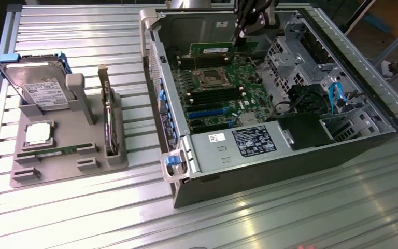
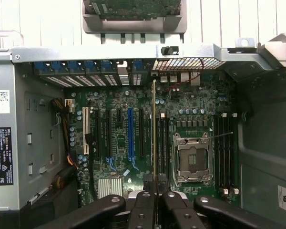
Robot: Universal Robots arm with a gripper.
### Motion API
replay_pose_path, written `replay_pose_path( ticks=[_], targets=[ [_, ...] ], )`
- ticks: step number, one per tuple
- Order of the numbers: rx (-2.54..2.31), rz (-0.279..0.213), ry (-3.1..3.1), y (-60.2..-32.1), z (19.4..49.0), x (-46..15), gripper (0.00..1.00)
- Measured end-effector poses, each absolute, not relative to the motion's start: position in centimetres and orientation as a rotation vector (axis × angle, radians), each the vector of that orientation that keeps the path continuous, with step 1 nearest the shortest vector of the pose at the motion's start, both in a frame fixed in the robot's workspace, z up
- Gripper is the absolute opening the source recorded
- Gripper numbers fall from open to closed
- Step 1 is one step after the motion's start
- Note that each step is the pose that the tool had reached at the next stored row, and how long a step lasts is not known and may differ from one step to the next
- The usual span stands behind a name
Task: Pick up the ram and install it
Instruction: 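Insert the ram into the slot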
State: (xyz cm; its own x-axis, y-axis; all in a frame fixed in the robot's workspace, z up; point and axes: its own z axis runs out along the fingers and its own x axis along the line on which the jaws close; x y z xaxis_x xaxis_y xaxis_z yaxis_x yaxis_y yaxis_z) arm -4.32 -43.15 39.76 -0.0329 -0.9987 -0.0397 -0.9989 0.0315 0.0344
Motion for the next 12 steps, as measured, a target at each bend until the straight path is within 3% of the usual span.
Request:
replay_pose_path(
  ticks=[12],
  targets=[
    [-2.181, 0.082, 2.253, -43.14, 38.91, -4.20, 0.12]
  ],
)
